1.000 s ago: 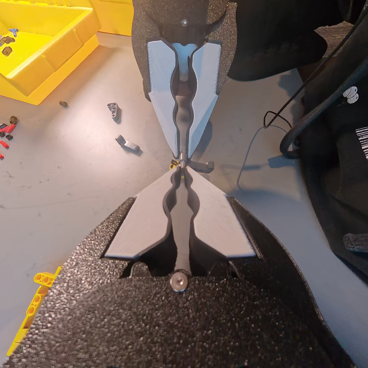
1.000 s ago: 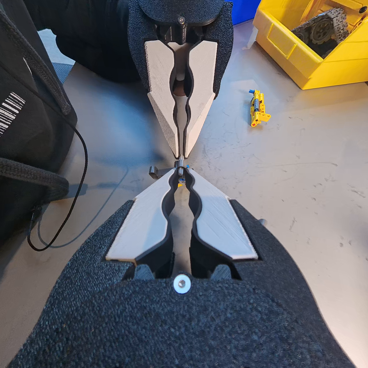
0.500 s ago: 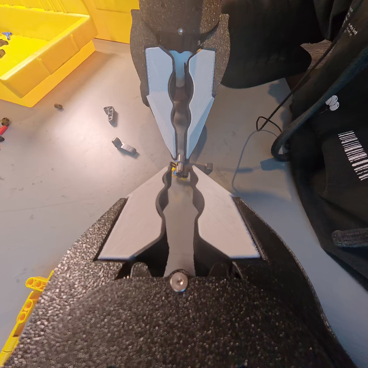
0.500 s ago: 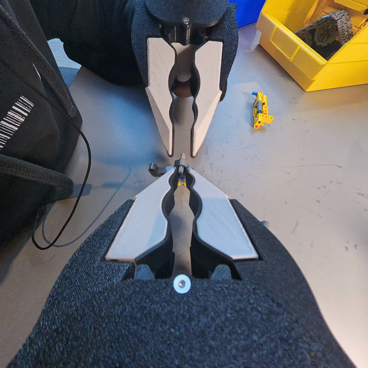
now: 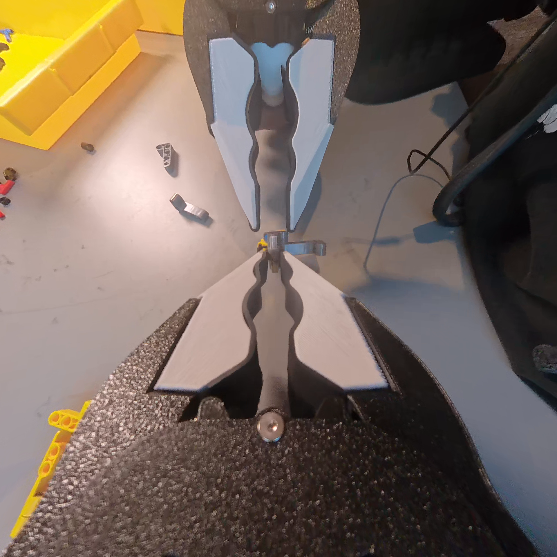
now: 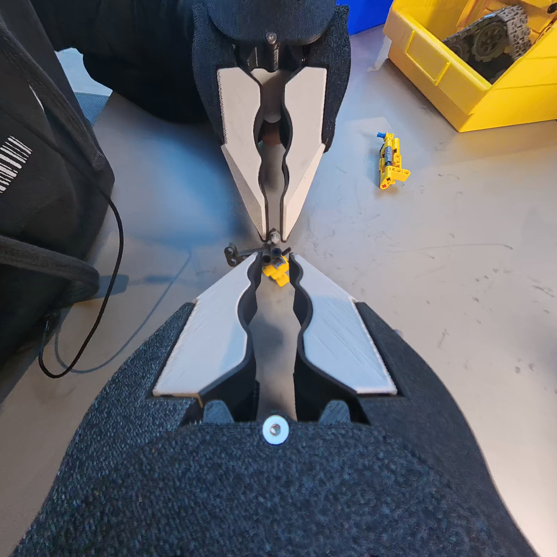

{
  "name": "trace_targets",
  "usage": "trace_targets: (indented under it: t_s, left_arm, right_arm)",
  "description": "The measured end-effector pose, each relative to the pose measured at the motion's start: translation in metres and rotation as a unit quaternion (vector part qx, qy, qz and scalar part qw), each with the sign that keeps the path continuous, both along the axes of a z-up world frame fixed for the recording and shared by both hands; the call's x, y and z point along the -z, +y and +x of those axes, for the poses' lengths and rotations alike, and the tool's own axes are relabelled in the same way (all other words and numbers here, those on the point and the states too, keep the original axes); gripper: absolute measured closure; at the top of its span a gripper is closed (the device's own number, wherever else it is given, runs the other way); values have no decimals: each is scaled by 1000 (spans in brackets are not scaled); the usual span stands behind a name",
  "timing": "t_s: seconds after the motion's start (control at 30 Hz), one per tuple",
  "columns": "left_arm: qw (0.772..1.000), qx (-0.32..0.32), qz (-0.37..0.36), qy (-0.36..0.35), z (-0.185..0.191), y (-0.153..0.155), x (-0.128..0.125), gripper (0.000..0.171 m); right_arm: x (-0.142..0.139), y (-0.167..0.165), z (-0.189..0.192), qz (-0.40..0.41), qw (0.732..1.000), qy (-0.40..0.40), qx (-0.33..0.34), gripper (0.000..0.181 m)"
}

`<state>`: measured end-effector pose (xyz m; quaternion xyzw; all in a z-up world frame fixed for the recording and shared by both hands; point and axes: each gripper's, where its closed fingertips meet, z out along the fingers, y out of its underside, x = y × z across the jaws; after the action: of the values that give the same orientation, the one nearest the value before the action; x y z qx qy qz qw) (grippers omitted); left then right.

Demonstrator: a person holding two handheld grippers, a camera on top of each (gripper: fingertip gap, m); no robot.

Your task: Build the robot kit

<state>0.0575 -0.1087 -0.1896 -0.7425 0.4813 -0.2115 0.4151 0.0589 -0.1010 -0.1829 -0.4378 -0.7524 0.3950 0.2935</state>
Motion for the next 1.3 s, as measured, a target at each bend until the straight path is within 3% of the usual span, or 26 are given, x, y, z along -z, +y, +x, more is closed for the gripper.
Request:
trace_targets:
  t_s: [0.57, 0.63, 0.73, 0.87, 0.93, 1.0, 1.07, 1.3]
  left_arm:
    - [1000, -10, 13, -20, 3, 4, -7, 165]
    - [999, -21, 23, -12, -1, 7, -8, 165]
    - [998, -37, 43, 10, -8, 13, -9, 165]
    - [993, -58, 84, 65, -21, 21, -6, 165]
    - [986, -63, 114, 102, -26, 24, -2, 165]
    - [979, -63, 142, 132, -28, 27, 1, 165]
    - [973, -59, 166, 151, -28, 28, 2, 165]
    - [974, -46, 179, 133, -19, 26, 2, 164]
  right_arm:
    - [11, 2, 2, 33, 999, -33, 1, 164]
    - [10, 19, 7, 52, 997, -46, 23, 162]
    - [-7, 65, 9, 23, 992, -43, 118, 163]
    - [12, 97, 10, 29, 979, -99, 177, 161]
    - [22, 96, 6, 6, 977, -115, 181, 160]
    - [23, 92, 2, -10, 977, -117, 176, 174]
    - [22, 92, 3, 15, 979, -114, 169, 174]
    - [8, 74, 0, 54, 989, -48, 126, 174]
